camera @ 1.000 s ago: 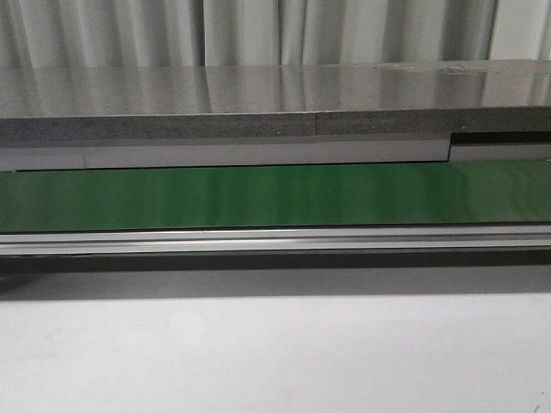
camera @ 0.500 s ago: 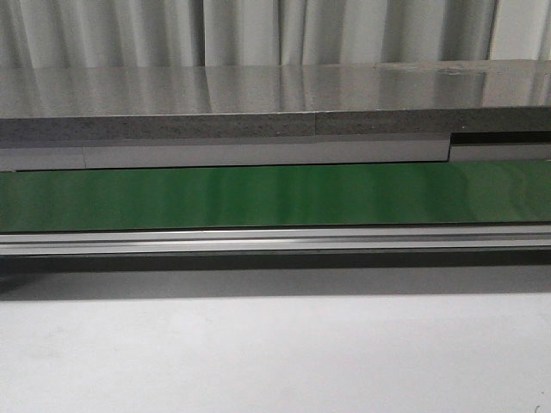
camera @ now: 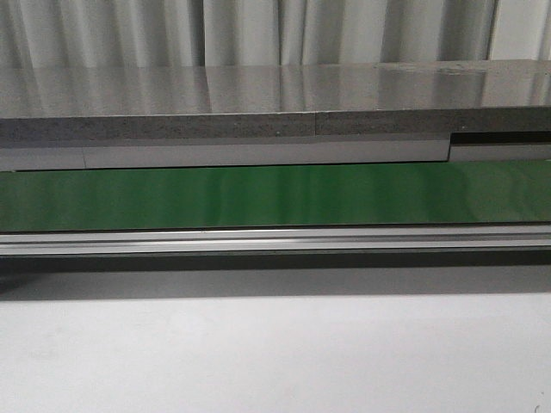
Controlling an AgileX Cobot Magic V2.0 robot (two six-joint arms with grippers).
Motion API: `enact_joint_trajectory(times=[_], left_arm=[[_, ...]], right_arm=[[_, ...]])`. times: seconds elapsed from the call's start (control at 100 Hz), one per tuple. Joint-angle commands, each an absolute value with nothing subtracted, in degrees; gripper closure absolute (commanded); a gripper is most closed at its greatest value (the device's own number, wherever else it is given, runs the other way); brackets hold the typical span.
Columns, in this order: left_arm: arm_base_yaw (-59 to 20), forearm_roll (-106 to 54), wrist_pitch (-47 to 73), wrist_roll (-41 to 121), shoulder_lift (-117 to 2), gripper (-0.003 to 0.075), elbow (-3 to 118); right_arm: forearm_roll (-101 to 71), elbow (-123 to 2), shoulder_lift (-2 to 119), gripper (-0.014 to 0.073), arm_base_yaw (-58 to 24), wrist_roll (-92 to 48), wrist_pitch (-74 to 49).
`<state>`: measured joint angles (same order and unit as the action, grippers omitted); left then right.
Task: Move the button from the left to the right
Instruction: 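Lift the button off the belt and carry it to the green surface, then release the button on the green surface and raise the right gripper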
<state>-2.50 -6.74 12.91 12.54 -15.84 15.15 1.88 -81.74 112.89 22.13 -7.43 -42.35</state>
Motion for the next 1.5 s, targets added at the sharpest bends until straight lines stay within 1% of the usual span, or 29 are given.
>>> enact_joint_trajectory(times=[0.0,0.14,0.28,0.47,0.65,0.84,1.08,1.3,1.49], left_arm=[[-2.99,-7.48,8.08,12.45,-16.41,0.0739,16.85],[-2.99,-7.48,8.08,12.45,-16.41,0.0739,16.85],[-2.99,-7.48,8.08,12.45,-16.41,0.0739,16.85],[-2.99,-7.48,8.08,12.45,-16.41,0.0739,16.85],[-2.99,-7.48,8.08,12.45,-16.41,0.0739,16.85],[-2.99,-7.48,8.08,12.45,-16.41,0.0739,16.85],[-2.99,-7.48,8.08,12.45,-16.41,0.0739,16.85],[-2.99,-7.48,8.08,12.45,-16.41,0.0739,16.85],[-2.99,-7.48,8.08,12.45,-16.41,0.0739,16.85]], right_arm=[[1.89,-83.43,109.78,0.011,22.32,-7.87,-40.52],[1.89,-83.43,109.1,0.011,22.32,-7.82,-40.52],[1.82,-83.43,105.99,0.0111,22.32,-6.67,-39.29],[-1.59,-83.43,98.72,0.0119,20.71,-6.51,-35.42],[-4.21,-81.02,90.99,0.0119,16.45,-6.51,-30.84],[-4.66,-71.14,80.64,0.0119,10.29,-6.51,-20.53],[-4.66,-53.06,65.64,0.0119,2.94,-6.51,-8.19],[-4.66,-39.06,50.06,0.0119,-0.75,-6.51,-4.6],[-4.99,-29.12,36.33,0.0119,-1.47,-6.51,-4.87]])
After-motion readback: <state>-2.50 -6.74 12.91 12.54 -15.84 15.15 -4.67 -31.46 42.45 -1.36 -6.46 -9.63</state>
